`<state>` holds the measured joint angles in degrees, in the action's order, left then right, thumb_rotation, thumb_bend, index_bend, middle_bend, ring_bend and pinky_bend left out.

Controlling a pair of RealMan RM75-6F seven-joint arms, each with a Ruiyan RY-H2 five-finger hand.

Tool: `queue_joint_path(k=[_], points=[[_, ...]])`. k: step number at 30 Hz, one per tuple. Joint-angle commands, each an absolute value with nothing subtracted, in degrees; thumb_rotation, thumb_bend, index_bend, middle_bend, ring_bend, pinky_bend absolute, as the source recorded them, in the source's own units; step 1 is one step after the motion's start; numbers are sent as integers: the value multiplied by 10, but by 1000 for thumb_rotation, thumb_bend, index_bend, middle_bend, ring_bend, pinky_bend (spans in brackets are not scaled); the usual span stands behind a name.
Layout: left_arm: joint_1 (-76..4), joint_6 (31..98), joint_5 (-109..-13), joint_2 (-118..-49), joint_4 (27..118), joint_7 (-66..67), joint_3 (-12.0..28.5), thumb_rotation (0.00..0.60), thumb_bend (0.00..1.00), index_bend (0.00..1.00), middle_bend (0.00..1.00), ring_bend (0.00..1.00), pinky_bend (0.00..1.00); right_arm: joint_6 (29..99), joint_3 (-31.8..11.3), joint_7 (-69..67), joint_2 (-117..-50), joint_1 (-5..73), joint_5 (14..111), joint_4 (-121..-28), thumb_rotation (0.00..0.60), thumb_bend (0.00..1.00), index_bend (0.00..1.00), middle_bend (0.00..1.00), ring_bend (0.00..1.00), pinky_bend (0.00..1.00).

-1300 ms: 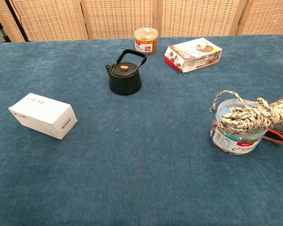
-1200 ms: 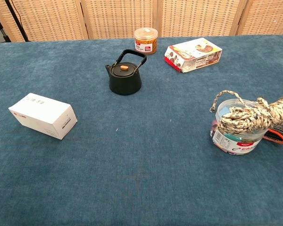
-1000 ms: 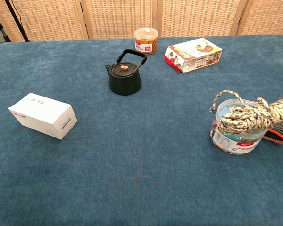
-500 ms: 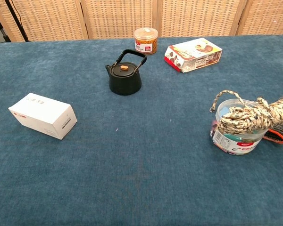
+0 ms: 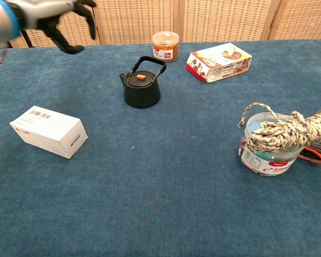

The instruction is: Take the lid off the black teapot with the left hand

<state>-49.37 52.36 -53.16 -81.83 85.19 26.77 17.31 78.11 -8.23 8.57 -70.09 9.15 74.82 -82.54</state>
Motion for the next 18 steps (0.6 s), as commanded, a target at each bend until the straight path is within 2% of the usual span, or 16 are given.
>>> queue_joint_path(k=[1,7,18], points=[[-543,488,-486,-885,780,289,179,600,386,424,0,0,0,775,-85,87,-703,93,739,-819,600,0,0,0,0,0],[-578,467,-462,-938,711,294,175,600,395,485,0,0,0,767,-90,87,-704,94,724,-811,600,0,0,0,0,0],[-619,449,-435,-984,653,309,173,600,397,485,0,0,0,758,-93,84,-705,97,715,-804,600,0,0,0,0,0]])
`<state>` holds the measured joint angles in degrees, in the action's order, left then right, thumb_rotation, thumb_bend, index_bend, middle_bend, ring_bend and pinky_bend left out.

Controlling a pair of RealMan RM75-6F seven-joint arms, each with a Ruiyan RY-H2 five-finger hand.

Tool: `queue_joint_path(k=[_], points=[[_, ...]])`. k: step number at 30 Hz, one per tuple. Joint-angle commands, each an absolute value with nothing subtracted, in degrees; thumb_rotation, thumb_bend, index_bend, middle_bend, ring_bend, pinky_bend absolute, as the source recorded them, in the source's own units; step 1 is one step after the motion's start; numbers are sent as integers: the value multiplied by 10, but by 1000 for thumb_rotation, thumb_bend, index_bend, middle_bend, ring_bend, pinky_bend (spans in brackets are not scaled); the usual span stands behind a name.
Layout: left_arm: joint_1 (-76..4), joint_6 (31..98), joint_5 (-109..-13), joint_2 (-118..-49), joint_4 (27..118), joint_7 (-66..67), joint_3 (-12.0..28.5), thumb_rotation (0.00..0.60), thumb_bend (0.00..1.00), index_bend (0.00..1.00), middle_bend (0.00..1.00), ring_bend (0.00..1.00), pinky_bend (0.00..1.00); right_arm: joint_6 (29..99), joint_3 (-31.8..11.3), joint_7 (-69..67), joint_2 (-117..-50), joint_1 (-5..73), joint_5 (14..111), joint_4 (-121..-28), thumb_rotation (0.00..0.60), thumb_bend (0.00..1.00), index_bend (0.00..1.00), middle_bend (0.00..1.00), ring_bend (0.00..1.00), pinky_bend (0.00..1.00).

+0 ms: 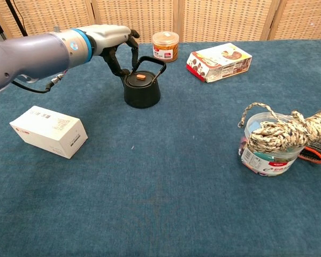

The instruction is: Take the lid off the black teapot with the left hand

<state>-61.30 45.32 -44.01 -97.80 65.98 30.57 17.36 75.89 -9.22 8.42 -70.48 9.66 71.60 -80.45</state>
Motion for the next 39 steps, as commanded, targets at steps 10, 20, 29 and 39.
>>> queue_joint_path(k=[10,20,29,39], points=[[-637,447,-410,-1006,630,320,170,600,400,488,0,0,0,758,-95,81,-704,97,710,-802,600,0,0,0,0,0],[-652,440,-397,-1025,601,324,168,600,406,491,0,0,0,756,-98,79,-703,97,705,-798,600,0,0,0,0,0],[-659,436,-389,-1040,581,327,167,600,417,524,0,0,0,754,-98,77,-703,98,703,-796,600,0,0,0,0,0],[-661,437,-390,-1046,572,323,168,600,437,605,0,0,0,752,-99,74,-704,99,702,-792,600,0,0,0,0,0]])
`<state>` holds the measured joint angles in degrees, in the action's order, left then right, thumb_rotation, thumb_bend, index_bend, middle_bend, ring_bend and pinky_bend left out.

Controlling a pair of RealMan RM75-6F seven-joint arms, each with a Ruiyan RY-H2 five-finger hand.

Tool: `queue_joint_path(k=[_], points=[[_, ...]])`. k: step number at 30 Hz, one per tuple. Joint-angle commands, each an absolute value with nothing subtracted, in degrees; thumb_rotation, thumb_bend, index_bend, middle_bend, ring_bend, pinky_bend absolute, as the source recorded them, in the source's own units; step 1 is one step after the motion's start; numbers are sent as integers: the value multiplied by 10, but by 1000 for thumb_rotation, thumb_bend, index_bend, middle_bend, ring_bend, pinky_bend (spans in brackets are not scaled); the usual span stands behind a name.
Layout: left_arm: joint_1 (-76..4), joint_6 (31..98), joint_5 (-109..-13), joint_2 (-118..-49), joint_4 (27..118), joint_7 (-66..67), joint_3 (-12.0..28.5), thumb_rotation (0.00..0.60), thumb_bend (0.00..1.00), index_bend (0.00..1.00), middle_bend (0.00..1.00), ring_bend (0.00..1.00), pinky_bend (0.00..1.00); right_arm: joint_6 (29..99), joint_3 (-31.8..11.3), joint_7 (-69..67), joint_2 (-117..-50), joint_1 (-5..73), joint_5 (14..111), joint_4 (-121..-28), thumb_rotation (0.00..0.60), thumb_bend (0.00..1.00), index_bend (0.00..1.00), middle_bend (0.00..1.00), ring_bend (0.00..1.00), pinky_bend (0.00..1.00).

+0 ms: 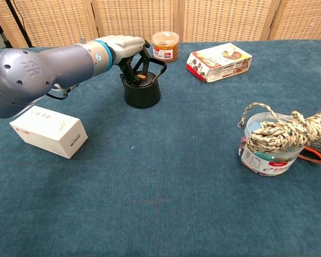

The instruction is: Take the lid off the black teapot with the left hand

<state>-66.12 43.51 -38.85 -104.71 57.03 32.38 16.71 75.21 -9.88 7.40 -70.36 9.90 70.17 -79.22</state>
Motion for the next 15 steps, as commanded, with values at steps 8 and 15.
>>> queue_joint_path(k=[8,15], points=[[-652,471,-403,-1012,629,324,175,600,438,618,0,0,0,754,-97,73,-703,99,705,-795,600,0,0,0,0,0],[-635,508,-415,-970,704,331,174,600,438,618,0,0,0,756,-95,74,-702,98,710,-800,600,0,0,0,0,0]])
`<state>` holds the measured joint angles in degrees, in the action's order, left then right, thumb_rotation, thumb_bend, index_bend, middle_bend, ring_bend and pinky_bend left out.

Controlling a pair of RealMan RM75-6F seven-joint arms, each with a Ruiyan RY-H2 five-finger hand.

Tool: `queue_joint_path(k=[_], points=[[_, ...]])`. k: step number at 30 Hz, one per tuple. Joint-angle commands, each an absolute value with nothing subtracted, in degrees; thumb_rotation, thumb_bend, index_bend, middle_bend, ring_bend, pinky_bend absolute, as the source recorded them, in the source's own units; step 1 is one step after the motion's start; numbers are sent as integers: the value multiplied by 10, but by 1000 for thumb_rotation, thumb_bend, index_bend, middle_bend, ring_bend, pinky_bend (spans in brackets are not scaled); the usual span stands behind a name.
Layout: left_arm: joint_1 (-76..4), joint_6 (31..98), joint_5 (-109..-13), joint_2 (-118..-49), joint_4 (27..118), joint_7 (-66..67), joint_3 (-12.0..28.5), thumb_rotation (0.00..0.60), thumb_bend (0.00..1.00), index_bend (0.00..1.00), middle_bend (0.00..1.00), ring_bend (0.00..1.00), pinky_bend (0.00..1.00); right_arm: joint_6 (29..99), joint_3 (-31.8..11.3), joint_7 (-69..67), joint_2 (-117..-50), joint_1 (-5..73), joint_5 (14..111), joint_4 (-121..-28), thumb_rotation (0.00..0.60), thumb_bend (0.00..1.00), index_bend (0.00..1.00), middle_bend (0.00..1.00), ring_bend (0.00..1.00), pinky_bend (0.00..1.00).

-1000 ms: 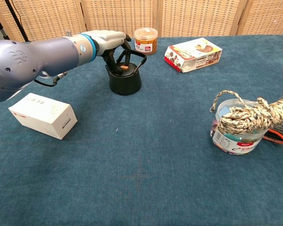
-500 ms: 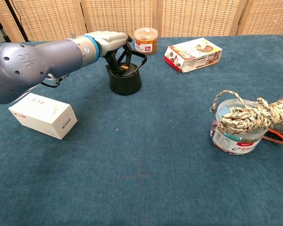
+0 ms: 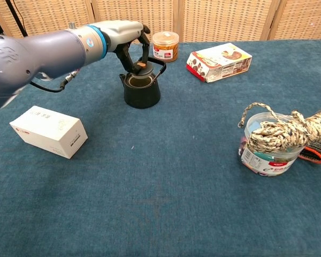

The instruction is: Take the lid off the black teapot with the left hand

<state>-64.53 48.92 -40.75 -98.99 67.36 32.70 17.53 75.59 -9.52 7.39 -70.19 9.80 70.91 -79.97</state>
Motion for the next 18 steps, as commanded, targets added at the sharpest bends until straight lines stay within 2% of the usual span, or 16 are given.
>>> queue_joint_path(k=[1,9,18], points=[[-631,514,-418,-963,713,331,172,600,438,618,0,0,0,757,-95,73,-701,98,710,-801,600,0,0,0,0,0],[-574,560,-440,-915,770,318,137,600,439,618,0,0,0,760,-93,71,-698,96,715,-808,600,0,0,0,0,0],[-537,533,-462,-935,718,259,110,600,440,618,0,0,0,760,-90,74,-698,97,719,-812,600,0,0,0,0,0]])
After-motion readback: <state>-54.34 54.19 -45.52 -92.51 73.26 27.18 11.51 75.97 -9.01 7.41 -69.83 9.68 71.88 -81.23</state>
